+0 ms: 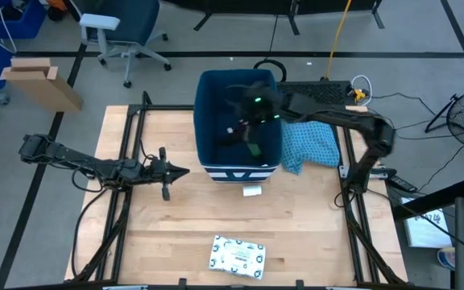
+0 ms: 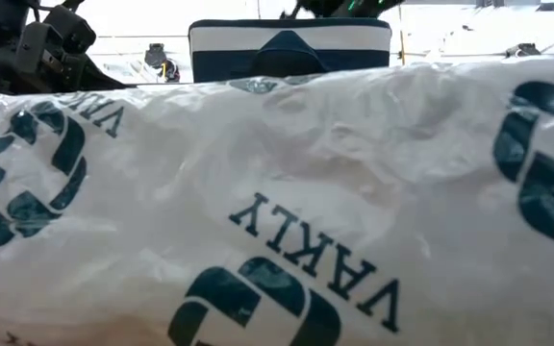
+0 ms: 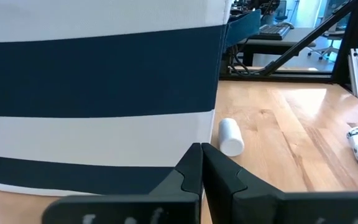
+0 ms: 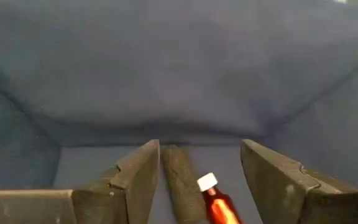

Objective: Pick & place medical supplies in basket/bin
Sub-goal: Put the white pill bottle into the blue bin

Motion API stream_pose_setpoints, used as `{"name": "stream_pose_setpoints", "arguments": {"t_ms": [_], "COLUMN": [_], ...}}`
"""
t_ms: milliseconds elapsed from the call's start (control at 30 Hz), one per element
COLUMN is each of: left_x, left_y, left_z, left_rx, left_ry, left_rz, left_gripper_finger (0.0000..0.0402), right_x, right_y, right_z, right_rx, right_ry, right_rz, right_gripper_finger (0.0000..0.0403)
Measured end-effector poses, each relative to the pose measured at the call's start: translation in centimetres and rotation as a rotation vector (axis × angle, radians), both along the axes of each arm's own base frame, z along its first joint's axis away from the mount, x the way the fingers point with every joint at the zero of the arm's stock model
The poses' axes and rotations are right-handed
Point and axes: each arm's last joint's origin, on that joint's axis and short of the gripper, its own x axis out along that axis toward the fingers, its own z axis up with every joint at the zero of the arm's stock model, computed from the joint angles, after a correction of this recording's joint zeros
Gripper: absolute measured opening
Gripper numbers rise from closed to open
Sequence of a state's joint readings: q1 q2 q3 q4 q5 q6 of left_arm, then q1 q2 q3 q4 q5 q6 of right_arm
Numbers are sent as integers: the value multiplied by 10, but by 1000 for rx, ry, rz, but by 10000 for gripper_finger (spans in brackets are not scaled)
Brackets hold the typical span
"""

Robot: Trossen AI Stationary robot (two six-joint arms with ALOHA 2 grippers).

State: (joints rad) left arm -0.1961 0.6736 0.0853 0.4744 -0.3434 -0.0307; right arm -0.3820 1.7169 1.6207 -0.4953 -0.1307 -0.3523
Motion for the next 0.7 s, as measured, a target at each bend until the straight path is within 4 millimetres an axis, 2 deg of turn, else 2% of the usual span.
{"name": "stream_pose_setpoints", "arguments": {"t_ms": [200,367,467,567,700], "left_x": [0,0,0,0,0], "left_y": [0,0,0,0,0], "left_z": [0,0,0,0,0], "left_rx": [0,0,1,1,1], "left_ry": [0,2,2,2,2], "left_rz": [-3,-3,-3,-2,-2], "left_gripper_finger": [8,8,8,8,8], "right_x": [-60,-121,-157,-191,-227], "right_y": [31,66,87,102,115], "right_z": [64,101,107,100,70], "right_rx": [-12,111,150,137,161], "right_ry": [-70,-136,-189,-264,-419], "right_rz": [37,206,306,331,316], "right_gripper_finger": [190,125,66,12,13]}}
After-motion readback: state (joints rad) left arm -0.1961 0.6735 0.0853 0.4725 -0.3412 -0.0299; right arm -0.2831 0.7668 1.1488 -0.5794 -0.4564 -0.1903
